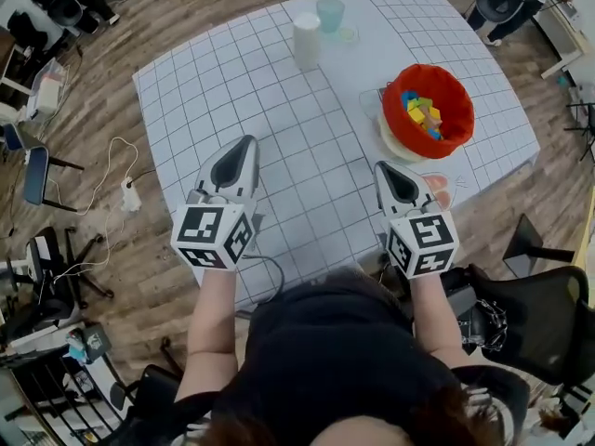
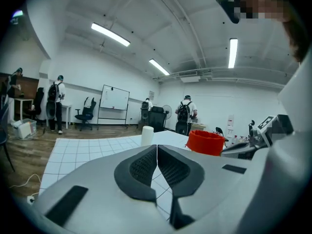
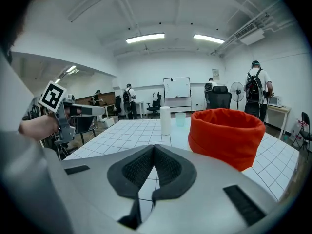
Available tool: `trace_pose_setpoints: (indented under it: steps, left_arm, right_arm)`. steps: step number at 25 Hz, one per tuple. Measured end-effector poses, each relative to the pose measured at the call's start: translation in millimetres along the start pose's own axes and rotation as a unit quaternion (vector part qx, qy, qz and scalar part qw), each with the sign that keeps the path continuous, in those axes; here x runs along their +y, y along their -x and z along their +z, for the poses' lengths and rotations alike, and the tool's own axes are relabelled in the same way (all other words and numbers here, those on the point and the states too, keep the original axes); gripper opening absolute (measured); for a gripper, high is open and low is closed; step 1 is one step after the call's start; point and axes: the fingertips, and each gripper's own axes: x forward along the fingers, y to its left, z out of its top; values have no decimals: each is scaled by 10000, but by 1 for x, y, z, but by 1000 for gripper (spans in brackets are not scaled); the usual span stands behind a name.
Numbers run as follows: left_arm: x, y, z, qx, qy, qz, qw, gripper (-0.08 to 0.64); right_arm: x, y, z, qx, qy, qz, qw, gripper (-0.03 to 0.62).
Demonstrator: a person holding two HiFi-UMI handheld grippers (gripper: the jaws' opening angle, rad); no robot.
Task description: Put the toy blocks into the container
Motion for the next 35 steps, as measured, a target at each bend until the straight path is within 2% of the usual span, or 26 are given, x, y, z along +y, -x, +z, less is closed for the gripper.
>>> trace_pose_setpoints:
  steps: [8,16,26,31,35]
  left_arm:
    - [35,45,-38,312,244,660,9970,29]
    - [46,65,-62,564,380,976,9929,31]
    - [42,69,-70,669,457,964,9920,31]
    - [40,66,-69,676,457,930,9923,31]
    - [40,65,-70,690,458,918,9923,31]
  right_arm:
    - [23,-14,17,-220,211,220,9993,15]
    - [42,-30,17,-148,320,496,9981,15]
    - [52,-33,16,-126,86,676,9976,15]
    - [56,-31,16,-122,299,635,9975,15]
    - [58,-31,15,-109,218,687,9973,15]
